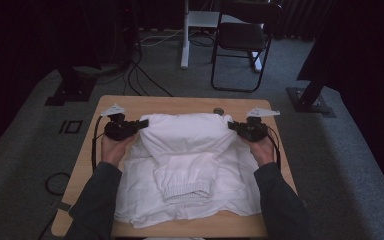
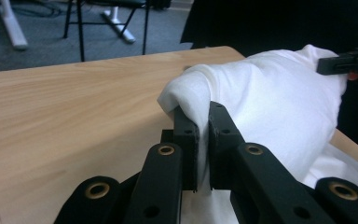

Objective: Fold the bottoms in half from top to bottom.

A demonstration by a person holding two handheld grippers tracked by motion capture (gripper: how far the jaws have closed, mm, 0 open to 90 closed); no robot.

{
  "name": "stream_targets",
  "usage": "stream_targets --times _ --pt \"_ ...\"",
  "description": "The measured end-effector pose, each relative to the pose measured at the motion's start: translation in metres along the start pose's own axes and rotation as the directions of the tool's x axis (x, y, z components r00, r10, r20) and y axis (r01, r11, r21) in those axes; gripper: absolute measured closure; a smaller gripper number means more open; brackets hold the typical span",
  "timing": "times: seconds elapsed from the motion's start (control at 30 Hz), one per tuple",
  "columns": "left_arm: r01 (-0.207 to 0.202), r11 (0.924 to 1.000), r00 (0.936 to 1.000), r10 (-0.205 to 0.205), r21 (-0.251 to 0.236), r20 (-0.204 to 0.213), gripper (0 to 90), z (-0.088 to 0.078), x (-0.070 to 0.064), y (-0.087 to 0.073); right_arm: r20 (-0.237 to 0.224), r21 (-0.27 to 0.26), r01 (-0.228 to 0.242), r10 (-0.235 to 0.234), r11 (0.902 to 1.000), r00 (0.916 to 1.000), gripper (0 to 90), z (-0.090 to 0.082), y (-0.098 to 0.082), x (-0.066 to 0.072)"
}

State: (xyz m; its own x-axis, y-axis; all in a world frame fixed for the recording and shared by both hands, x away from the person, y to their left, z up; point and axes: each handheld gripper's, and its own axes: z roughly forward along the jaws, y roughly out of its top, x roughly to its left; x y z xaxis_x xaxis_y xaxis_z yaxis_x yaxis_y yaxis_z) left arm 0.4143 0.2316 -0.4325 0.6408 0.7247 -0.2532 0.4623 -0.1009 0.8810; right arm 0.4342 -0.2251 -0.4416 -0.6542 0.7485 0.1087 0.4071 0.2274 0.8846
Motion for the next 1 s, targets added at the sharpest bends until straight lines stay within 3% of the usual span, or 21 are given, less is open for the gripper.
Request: stream_targets --times 0.13,0.33,0.57,0.63,0.7,0.8,0.87,0.97,1.0 --pt "-0.049 0.9988 0.9987 0.049 -0.002 0.014 85.5 -0.021 -0.020 -0.013 -0.012 -0.001 0.039 -0.039 0.9993 0.9992 86.9 -0.018 -0.013 0.017" --pt "-0.080 0.9968 0.9961 0.080 0.006 0.037 85.7 -0.044 -0.044 -0.037 -0.034 -0.009 0.057 -0.057 0.9983 0.9978 86.8 -0.042 -0.031 0.035" --pt "-0.060 0.9953 0.9962 0.055 0.075 0.067 85.8 -0.056 -0.060 -0.084 -0.064 0.045 0.051 -0.048 0.9977 0.9968 86.7 -0.054 -0.068 0.052" --pt "-0.051 0.9915 0.9972 0.044 0.119 0.060 85.7 -0.055 -0.061 -0.101 -0.074 0.072 0.033 -0.028 0.9969 0.9968 86.6 -0.054 -0.081 0.056" --pt "-0.036 0.9830 0.9984 0.028 0.180 0.049 85.5 -0.049 -0.062 -0.119 -0.079 0.114 0.020 -0.011 0.9933 0.9968 86.6 -0.051 -0.097 0.059" --pt "-0.066 0.9562 0.9976 0.069 0.285 -0.001 85.5 -0.033 -0.065 -0.139 -0.084 0.184 -0.017 0.033 0.9828 0.9960 86.5 -0.042 -0.120 0.060" --pt "-0.073 0.9452 0.9961 0.085 0.318 -0.024 85.6 -0.022 -0.065 -0.143 -0.079 0.221 -0.041 0.060 0.9744 0.9951 86.4 -0.034 -0.130 0.059" --pt "-0.067 0.9429 0.9946 0.089 0.326 -0.053 85.7 -0.009 -0.061 -0.144 -0.053 0.262 -0.033 0.049 0.9646 0.9974 86.3 -0.022 -0.136 0.060" --pt "-0.058 0.9453 0.9946 0.082 0.321 -0.063 85.7 -0.004 -0.057 -0.143 -0.045 0.269 -0.027 0.040 0.9628 0.9982 86.3 -0.018 -0.136 0.060"
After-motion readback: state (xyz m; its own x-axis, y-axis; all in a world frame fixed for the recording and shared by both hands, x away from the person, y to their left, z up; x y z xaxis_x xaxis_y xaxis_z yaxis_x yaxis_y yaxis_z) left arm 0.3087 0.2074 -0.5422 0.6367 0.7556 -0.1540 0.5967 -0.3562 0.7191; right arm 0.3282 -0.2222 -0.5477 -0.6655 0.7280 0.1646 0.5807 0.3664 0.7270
